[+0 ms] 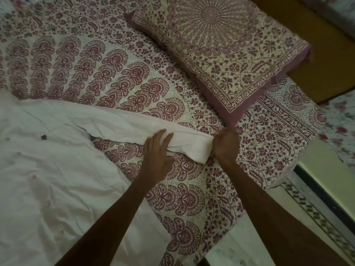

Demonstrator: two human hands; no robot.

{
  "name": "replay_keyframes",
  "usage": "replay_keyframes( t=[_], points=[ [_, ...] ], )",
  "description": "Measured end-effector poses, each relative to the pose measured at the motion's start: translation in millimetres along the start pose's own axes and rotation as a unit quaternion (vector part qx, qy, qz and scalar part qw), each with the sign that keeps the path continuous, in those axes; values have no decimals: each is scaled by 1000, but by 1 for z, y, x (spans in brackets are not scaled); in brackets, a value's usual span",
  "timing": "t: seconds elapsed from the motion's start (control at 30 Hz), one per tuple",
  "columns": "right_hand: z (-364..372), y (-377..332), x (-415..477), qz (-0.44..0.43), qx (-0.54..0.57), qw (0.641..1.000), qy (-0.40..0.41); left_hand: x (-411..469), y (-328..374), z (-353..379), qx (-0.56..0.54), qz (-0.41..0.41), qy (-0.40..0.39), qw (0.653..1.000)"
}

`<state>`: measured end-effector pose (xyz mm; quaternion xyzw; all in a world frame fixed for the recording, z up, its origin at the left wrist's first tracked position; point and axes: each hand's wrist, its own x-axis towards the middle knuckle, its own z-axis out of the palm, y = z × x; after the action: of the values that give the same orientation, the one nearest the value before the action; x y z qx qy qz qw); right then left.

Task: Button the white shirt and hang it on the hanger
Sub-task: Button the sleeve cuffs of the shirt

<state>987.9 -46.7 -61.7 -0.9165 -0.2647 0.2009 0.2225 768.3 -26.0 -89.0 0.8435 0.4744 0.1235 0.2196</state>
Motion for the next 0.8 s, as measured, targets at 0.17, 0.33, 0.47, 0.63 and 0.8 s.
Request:
replay_keyframes(
  t=[0.17, 0.33, 0.47, 0.63, 0.8],
  points=[
    [13, -5, -16, -191, -175, 964, -52, -6, -18, -6, 136, -23, 4, 990],
    [20, -10, 4, -151, -147, 957, -200, 13, -21, -16, 168, 32, 13, 985],
    [11, -14, 25, -120, -110, 974, -155, 21, -8, -13, 166, 114, -1, 980],
    [18, -15, 32, -149, -224, 960, -76, 18, 5, 1, 148, 149, -43, 977],
    [20, -32, 6, -294, -253, 922, -7, 20, -8, -12, -35, 34, 41, 998]
  ],
)
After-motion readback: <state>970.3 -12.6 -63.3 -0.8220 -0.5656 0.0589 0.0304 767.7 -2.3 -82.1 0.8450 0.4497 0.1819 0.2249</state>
